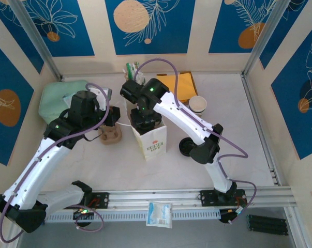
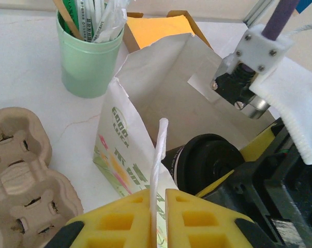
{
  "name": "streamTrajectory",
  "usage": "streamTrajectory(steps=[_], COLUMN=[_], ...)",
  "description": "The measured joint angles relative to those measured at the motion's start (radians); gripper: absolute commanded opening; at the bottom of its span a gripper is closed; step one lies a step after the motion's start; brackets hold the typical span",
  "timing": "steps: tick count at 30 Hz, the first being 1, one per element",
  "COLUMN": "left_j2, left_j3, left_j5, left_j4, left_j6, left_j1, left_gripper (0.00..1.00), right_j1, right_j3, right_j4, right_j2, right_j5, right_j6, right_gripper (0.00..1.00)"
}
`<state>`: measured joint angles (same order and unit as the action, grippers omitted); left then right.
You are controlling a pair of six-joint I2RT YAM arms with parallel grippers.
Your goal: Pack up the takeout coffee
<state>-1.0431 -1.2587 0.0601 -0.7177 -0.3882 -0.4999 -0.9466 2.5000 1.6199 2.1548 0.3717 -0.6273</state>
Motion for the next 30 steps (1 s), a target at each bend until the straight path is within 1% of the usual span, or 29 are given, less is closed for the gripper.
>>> streamTrajectory(steps=[13,24,30], left_j2=[0.001,0.001,0.001], left_j3=[0.008,0.009,0.009], left_j5=[0.0,0.0,0.0], left_j4=[0.0,0.0,0.0], left_j6=[0.0,0.0,0.0], left_j1=[0.0,0.0,0.0], left_gripper=[0.15,0.15,0.15], right_j1=[0.0,0.0,-0.001], right_j3=[-0.019,-0.048,-0.057], right_j4=[0.0,0.0,0.0], right_j2=[0.012,0.07,0.075], right_j5=[0.003,0.014,0.018], right_j6=[0.023,0.026,0.029], right_gripper=[0.6,0.6,0.6])
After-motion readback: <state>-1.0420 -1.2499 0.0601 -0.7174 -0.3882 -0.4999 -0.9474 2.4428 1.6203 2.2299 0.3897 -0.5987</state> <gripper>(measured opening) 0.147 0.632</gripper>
